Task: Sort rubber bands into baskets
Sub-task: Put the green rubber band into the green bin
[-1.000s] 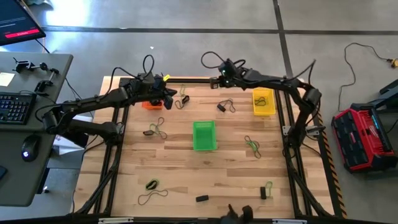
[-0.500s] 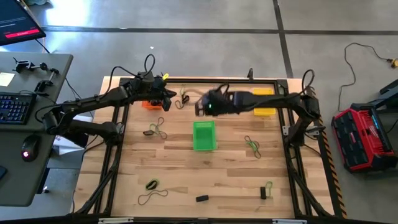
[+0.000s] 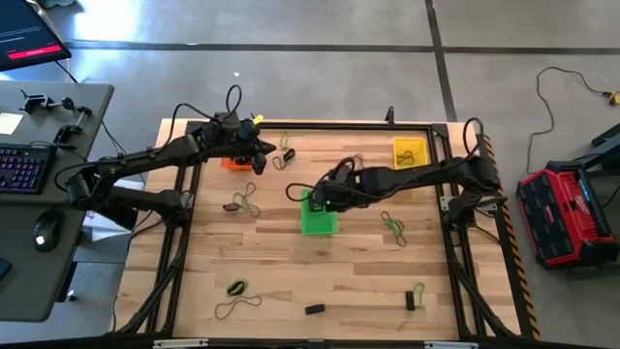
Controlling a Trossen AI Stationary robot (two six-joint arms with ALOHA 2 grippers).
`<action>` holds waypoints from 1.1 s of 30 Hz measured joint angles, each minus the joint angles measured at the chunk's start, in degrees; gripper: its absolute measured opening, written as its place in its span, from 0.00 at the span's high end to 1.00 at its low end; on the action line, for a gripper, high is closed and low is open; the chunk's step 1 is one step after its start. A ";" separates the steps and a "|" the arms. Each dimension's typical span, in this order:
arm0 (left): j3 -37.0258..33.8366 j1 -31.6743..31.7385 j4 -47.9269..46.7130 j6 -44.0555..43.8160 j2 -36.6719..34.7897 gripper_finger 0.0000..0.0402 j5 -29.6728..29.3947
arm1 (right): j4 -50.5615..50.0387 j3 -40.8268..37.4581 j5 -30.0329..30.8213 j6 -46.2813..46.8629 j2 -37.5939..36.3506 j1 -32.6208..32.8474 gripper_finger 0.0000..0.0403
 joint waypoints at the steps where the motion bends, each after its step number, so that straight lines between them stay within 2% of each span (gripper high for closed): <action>1: -0.01 0.00 0.02 0.16 0.00 1.00 0.00 | 0.70 -0.22 0.02 0.90 0.34 0.29 1.00; 6: 0.00 0.13 -0.10 -0.02 0.00 1.00 0.02 | 1.89 -0.22 -0.98 1.81 3.14 0.67 1.00; 15: -0.02 1.77 -0.08 0.59 0.00 1.00 0.22 | 0.80 3.81 -1.27 -2.59 6.41 -0.28 1.00; 21: -0.02 3.66 -0.06 0.58 0.00 1.00 0.71 | -4.51 6.85 -2.40 -5.01 9.56 -1.68 1.00; 33: -0.02 4.61 -0.08 0.14 0.00 1.00 2.38 | -3.17 7.11 -4.10 -5.75 14.75 -3.20 1.00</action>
